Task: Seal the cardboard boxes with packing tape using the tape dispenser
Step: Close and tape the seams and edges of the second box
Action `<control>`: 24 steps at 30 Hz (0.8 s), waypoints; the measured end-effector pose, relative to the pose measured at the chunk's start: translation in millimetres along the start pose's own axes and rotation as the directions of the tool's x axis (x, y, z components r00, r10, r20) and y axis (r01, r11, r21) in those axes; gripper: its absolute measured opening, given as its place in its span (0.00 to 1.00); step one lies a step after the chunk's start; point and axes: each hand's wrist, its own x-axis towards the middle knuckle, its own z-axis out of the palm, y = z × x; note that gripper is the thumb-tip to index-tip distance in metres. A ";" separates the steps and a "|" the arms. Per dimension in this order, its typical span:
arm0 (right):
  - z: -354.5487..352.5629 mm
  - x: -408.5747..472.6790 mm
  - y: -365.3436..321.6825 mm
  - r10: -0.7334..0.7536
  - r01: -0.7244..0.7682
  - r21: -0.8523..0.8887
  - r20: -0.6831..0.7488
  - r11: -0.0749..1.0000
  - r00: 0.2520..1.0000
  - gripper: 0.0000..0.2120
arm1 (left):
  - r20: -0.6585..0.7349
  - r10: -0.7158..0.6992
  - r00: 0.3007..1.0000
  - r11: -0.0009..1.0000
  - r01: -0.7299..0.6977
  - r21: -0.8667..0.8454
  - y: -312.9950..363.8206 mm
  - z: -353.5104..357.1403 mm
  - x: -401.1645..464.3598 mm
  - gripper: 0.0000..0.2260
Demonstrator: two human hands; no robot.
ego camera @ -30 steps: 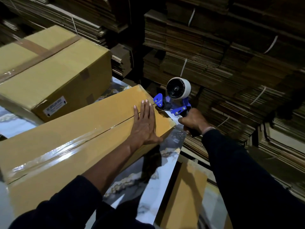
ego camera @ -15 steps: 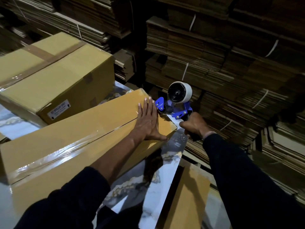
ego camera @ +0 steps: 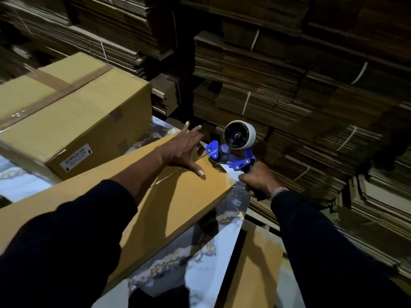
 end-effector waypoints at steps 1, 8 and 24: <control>-0.1 0.8 -0.2 0.001 -0.001 -0.003 -0.001 1.000 1.000 0.01 | 0.009 -0.019 1.000 1.000 0.019 -0.013 -3.2 2.1 -0.3 0.58; 1.5 7.0 0.7 0.018 -0.018 -0.026 0.011 0.999 1.000 0.02 | -0.152 0.083 0.985 0.995 -0.090 -0.038 -26.5 23.5 6.9 0.49; -16.0 -28.5 51.0 0.021 -0.021 -0.052 0.015 0.998 1.000 0.11 | -0.198 0.132 0.971 0.991 -0.124 0.053 -40.0 35.6 13.2 0.52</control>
